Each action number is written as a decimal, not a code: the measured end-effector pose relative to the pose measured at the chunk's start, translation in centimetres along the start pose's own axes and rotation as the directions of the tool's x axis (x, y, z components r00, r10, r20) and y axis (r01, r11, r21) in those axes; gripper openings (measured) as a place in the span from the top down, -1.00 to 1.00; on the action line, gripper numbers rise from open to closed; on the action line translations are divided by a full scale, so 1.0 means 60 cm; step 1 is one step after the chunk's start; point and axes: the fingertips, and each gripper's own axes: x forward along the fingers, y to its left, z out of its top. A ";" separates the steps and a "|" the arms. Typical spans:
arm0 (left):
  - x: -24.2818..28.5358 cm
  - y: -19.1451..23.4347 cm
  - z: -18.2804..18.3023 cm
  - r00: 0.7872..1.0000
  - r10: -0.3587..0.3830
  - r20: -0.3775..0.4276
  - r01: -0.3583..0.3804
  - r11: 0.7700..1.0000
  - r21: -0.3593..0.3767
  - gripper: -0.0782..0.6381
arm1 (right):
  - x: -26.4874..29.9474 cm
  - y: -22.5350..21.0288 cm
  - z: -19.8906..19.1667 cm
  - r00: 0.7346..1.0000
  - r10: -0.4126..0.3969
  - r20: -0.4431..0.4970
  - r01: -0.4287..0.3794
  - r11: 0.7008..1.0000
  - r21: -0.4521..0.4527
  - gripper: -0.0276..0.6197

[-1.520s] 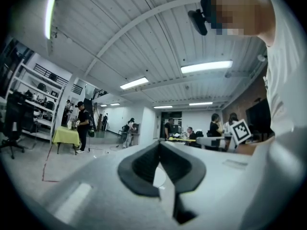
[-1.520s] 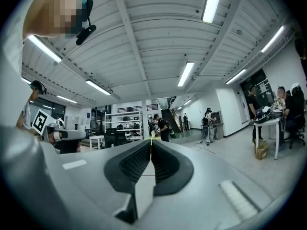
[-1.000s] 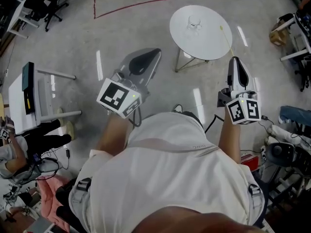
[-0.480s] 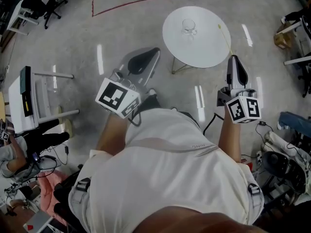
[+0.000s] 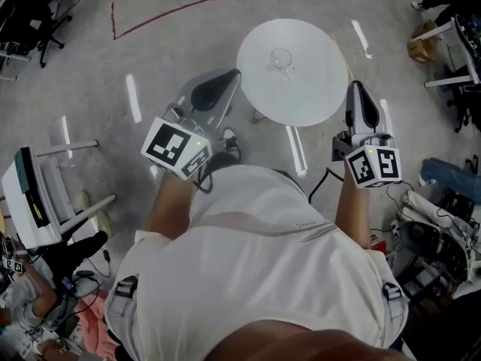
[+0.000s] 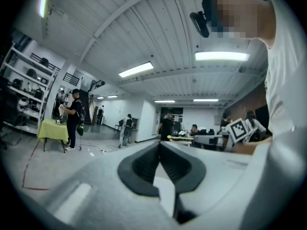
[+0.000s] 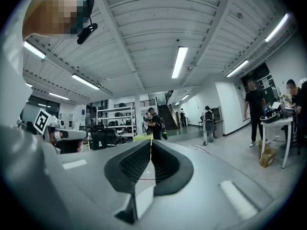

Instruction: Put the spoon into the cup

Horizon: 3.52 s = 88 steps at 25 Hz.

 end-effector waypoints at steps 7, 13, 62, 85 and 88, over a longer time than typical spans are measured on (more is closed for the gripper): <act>0.065 0.159 -0.001 0.999 -0.022 -0.027 0.021 0.999 -0.031 0.78 | 0.149 -0.001 -0.028 0.993 -0.017 -0.115 0.012 0.999 -0.046 0.89; 0.124 0.193 -0.035 0.997 -0.016 -0.075 0.011 0.998 -0.062 0.78 | 0.207 -0.039 -0.129 0.949 0.036 -0.314 -0.044 0.999 -0.017 0.88; 0.209 0.146 0.083 0.998 -0.038 0.046 0.036 0.998 0.053 0.78 | 0.255 -0.090 0.021 0.990 -0.016 -0.138 0.007 0.998 -0.063 0.90; 0.241 0.091 0.124 0.994 -0.081 0.069 0.073 0.991 0.115 0.78 | 0.224 -0.052 0.132 0.990 0.138 0.011 -0.134 0.975 -0.175 0.89; 0.235 0.094 0.120 0.995 -0.074 0.061 0.067 0.992 0.110 0.78 | 0.230 -0.042 0.127 0.988 0.154 0.006 -0.150 0.971 -0.184 0.89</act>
